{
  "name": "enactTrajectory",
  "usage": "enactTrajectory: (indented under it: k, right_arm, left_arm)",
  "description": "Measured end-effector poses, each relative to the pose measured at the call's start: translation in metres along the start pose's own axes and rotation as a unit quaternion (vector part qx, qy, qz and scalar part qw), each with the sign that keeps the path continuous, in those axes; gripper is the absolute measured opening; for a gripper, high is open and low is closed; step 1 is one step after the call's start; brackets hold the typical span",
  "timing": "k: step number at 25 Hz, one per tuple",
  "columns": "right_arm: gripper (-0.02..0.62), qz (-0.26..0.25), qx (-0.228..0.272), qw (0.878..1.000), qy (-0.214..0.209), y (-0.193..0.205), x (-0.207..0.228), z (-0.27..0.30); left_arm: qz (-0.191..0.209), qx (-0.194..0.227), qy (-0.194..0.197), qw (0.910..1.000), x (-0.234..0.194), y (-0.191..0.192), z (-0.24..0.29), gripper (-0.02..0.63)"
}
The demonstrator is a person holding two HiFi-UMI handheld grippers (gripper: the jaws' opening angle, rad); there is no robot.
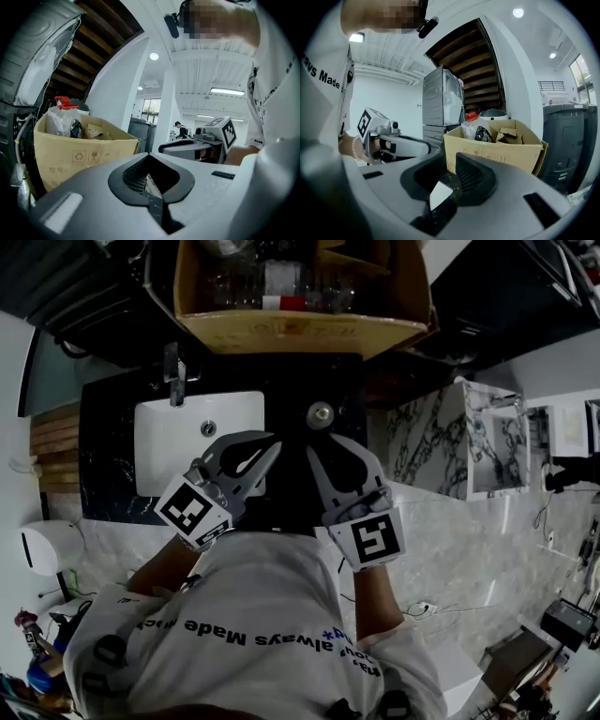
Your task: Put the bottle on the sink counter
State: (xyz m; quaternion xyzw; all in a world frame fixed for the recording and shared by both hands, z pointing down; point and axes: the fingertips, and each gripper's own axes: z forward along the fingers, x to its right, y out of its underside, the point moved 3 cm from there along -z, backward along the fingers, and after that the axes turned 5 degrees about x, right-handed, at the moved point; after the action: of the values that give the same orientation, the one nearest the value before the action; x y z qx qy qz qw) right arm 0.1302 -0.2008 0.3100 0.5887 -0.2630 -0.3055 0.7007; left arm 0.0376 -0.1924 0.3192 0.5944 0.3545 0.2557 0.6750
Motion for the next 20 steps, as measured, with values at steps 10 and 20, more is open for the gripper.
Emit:
enactTrajectory:
  k: [10,20]
  right_arm:
    - [0.043,-0.010,0.046,0.999,-0.018,-0.057,-0.041,-0.027]
    - [0.020,-0.023,0.050,0.998,-0.019,-0.074,-0.057,-0.040]
  left_arm:
    - [0.010,0.031,0.021,0.9992,0.037,-0.035,-0.024,0.003]
    - [0.026,0.052,0.021,0.9981,0.049,-0.052,-0.034,0.003]
